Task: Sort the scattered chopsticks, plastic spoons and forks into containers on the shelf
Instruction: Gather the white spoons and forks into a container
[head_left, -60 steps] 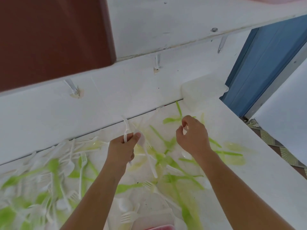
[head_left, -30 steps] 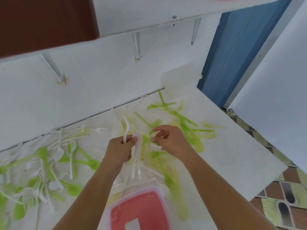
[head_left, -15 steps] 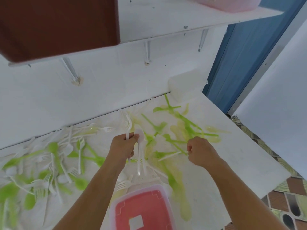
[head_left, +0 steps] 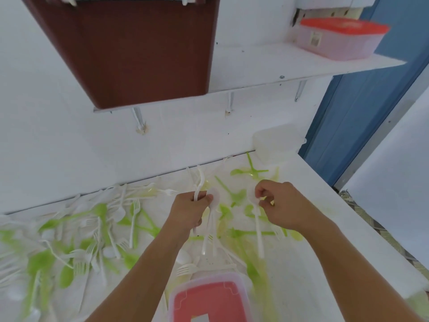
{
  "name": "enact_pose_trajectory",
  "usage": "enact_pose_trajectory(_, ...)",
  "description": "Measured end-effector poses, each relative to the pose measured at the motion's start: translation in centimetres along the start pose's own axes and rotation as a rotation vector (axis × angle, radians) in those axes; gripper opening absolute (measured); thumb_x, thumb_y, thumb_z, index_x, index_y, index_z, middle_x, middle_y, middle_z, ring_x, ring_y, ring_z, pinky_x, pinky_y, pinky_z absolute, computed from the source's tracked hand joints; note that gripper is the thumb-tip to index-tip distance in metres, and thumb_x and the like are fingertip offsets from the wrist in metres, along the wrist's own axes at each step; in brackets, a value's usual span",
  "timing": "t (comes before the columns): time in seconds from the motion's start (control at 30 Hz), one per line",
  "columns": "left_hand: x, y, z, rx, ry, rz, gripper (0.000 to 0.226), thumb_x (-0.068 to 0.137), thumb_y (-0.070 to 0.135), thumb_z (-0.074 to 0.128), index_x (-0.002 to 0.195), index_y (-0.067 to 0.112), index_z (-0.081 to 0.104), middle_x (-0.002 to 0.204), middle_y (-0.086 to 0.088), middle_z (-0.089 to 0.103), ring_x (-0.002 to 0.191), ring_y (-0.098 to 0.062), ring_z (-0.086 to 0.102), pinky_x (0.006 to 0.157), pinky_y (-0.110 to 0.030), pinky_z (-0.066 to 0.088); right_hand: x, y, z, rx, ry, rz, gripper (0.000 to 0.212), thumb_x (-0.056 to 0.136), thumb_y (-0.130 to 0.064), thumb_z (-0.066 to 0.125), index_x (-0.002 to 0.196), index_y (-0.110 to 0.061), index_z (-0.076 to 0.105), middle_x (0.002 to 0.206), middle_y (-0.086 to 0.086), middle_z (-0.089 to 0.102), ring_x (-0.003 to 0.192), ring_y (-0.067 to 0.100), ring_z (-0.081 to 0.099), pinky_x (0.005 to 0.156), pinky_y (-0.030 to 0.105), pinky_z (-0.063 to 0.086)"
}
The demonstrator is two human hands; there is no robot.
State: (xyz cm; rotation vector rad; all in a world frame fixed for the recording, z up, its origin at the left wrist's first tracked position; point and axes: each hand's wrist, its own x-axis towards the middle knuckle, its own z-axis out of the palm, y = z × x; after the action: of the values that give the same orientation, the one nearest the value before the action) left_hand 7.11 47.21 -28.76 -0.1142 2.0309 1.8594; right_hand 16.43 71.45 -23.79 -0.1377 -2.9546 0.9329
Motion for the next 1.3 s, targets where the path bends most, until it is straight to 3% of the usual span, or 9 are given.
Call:
enact_pose_trajectory(0.2, -0.7, -0.4, 0.3, 0.057, -0.006, -0.010, 0.016, 0.094, 0.017, 0.072, 0.091, 0.002, 0.078, 0.061, -0.004, 0.030, 0.053, -0.020, 0.023, 0.047, -0.028, 0.024, 0.2, -3.9, 4.5, 0.486, 0.140, 0.009, 0.026, 0.089, 0.001, 0.067, 0.081, -0.023, 0.061, 0.062, 0.002, 0.063, 0.057, 0.026, 0.060, 0.063, 0.041, 0.055)
enact_pose_trajectory(0.37, -1.4, -0.5, 0.7, -0.016, -0.064, -0.019, 0.031, 0.092, 0.026, 0.077, 0.092, -0.005, 0.075, 0.064, -0.005, 0.026, 0.054, -0.019, 0.021, 0.050, -0.033, 0.022, 1.2, -5.3, 8.9, 0.370, 0.268, 0.066, 0.026, 0.087, -0.005, 0.069, 0.098, -0.025, 0.056, 0.053, -0.001, 0.058, 0.051, 0.014, 0.054, 0.056, 0.023, 0.045)
enact_pose_trajectory(0.5, -1.1, -1.5, 0.3, -0.129, -0.065, -0.057, 0.032, 0.092, 0.023, 0.079, 0.094, -0.009, 0.073, 0.066, -0.005, 0.027, 0.052, -0.017, 0.022, 0.049, -0.031, 0.021, 1.9, -5.4, 10.5, 0.485, 0.235, 0.300, 0.016, 0.083, -0.024, 0.080, 0.081, -0.024, 0.064, 0.056, -0.004, 0.059, 0.048, 0.007, 0.053, 0.052, 0.016, 0.042)
enact_pose_trajectory(0.77, -1.1, -3.0, -0.1, -0.343, -0.162, -0.178, 0.021, 0.101, 0.018, 0.065, 0.095, 0.001, 0.074, 0.100, -0.018, 0.072, 0.047, -0.012, 0.028, 0.041, -0.023, 0.025, 2.9, -4.5, 12.3, 0.643, 0.135, 0.456, 0.012, 0.080, -0.026, 0.078, 0.075, -0.020, 0.070, 0.070, 0.001, 0.071, 0.062, 0.019, 0.066, 0.068, 0.046, 0.061)
enact_pose_trajectory(0.97, -0.1, -2.7, 0.5, -0.137, -0.147, -0.066, 0.019, 0.095, 0.024, 0.074, 0.085, 0.011, 0.082, 0.057, -0.004, 0.043, 0.047, -0.015, 0.024, 0.045, -0.026, 0.021, 3.4, -3.8, 13.0, 0.680, 0.213, 0.422, 0.015, 0.082, -0.024, 0.081, 0.075, -0.021, 0.068, 0.071, 0.005, 0.069, 0.065, 0.030, 0.068, 0.062, 0.045, 0.061)
enact_pose_trajectory(1.1, 1.6, -3.0, -0.1, -0.007, -0.026, -0.027, 0.010, 0.093, 0.017, 0.075, 0.089, 0.014, 0.083, 0.058, -0.006, 0.050, 0.047, -0.018, 0.028, 0.048, -0.027, 0.023, 3.8, -2.3, 12.0, 0.855, -0.080, 0.331, 0.015, 0.086, -0.010, 0.080, 0.095, -0.020, 0.074, 0.085, 0.009, 0.074, 0.068, 0.025, 0.073, 0.055, 0.037, 0.058)
enact_pose_trajectory(1.17, 2.6, -3.3, -0.6, -0.013, 0.043, -0.037, 0.007, 0.092, 0.017, 0.078, 0.090, 0.017, 0.084, 0.054, -0.001, 0.047, 0.047, -0.018, 0.028, 0.049, -0.027, 0.023, 4.7, 0.3, 11.1, 0.705, -0.027, 0.374, 0.016, 0.085, -0.015, 0.081, 0.096, -0.026, 0.075, 0.084, 0.004, 0.074, 0.072, 0.021, 0.073, 0.057, 0.026, 0.051)
enact_pose_trajectory(1.23, 3.4, -3.4, -0.9, -0.031, 0.077, -0.043, 0.005, 0.091, 0.019, 0.079, 0.089, 0.018, 0.084, 0.053, 0.001, 0.045, 0.047, -0.019, 0.028, 0.050, -0.028, 0.023, 5.9, 3.7, 9.8, 0.276, 0.137, 0.482, 0.012, 0.084, -0.017, 0.075, 0.090, -0.027, 0.074, 0.086, -0.003, 0.073, 0.086, 0.020, 0.072, 0.067, 0.019, 0.048)
enact_pose_trajectory(1.3, 3.9, -3.4, -1.1, -0.034, 0.089, -0.044, 0.006, 0.091, 0.020, 0.079, 0.092, 0.016, 0.083, 0.050, 0.004, 0.042, 0.045, -0.018, 0.028, 0.049, -0.028, 0.024, 6.5, 6.1, 8.6, -0.141, 0.080, 0.563, 0.016, 0.086, -0.019, 0.066, 0.099, -0.025, 0.074, 0.101, -0.001, 0.072, 0.102, 0.023, 0.069, 0.078, 0.023, 0.052)
